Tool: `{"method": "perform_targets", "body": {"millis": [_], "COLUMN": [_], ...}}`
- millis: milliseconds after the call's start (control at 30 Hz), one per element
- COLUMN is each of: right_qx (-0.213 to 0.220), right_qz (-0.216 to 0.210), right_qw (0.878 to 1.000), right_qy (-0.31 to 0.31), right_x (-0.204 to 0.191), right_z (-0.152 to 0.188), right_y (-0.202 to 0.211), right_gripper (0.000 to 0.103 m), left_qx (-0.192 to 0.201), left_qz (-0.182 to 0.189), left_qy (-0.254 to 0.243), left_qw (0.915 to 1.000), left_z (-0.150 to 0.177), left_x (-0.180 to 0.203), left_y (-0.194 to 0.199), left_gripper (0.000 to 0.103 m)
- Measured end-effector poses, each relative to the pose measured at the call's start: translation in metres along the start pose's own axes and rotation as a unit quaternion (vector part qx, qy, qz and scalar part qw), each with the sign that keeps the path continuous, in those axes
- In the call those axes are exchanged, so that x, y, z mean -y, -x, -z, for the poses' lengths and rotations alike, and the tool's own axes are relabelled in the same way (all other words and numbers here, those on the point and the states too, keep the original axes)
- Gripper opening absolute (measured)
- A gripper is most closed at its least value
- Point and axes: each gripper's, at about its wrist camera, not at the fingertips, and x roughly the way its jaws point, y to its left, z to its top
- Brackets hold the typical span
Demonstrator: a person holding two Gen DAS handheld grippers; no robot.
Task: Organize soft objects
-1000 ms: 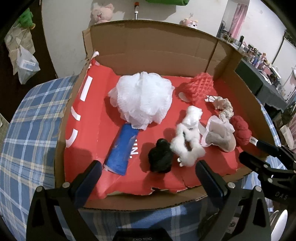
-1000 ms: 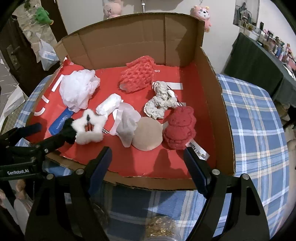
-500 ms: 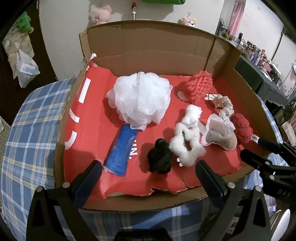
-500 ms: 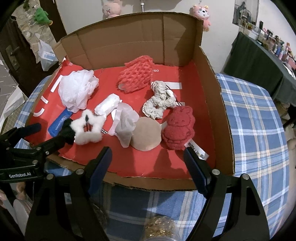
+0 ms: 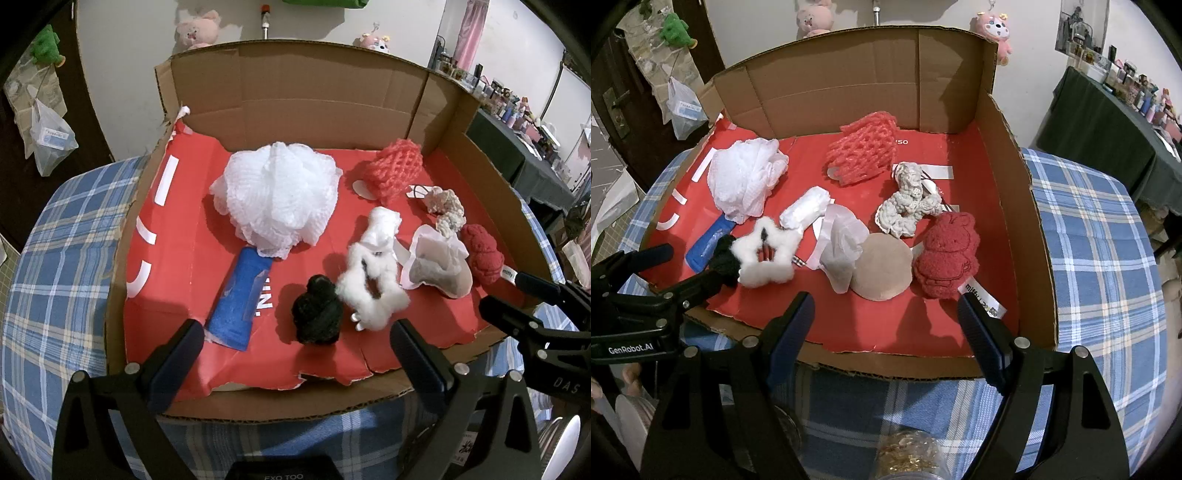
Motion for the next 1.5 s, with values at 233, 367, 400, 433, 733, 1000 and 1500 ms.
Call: {"method": "perform_targets", "body": {"millis": [233,367,400,433,733,1000,1500], "right_qx": [0.002,0.000,0.000,0.001,0.000,-0.001,-0.003], "right_qz": [0.002,0.000,0.000,0.000,-0.001,-0.003,-0.004], "right_qw": [1.000,1.000,1.000,1.000,1.000,1.000,1.000], "right_qy": [0.001,0.001,0.001,0.000,0.000,0.000,-0.003], "right_x": [-0.0010,-0.0003,0.0001,0.0001,0.0004,0.0006,0.0016], "right_z": [-0.0002,0.0003,0.0004,0.0006,0.0005,0.0009,0.0018], "right_y": [0.0002,-0.0002,0.0000,0.0001,0.0002,0.0005,0.0001], "right_gripper": [0.079,0.079,0.079,0.079,0.079,0.079,0.079], "left_qx": [0.000,-0.001,-0.001,-0.001,-0.001,-0.002,-0.005], "left_qz": [-0.002,-0.001,-0.001,-0.001,-0.001,0.000,0.001], "left_qy": [-0.001,-0.001,0.000,0.000,0.001,0.000,0.000], "left_qw": [1.0000,1.0000,1.0000,1.0000,1.0000,1.0000,1.0000], "left_z": [-0.0003,-0.0005,-0.0003,-0.0003,-0.0004,0.0002,0.0008], "left_x": [0.0006,0.0004,0.0003,0.0003,0.0000,-0.0002,0.0005], "left_y": [0.0002,-0.0002,-0.0001,-0.0001,-0.0005,-0.0017,-0.0030], "left_gripper": [0.102,0.102,0.102,0.102,0.102,0.102,0.102]}}
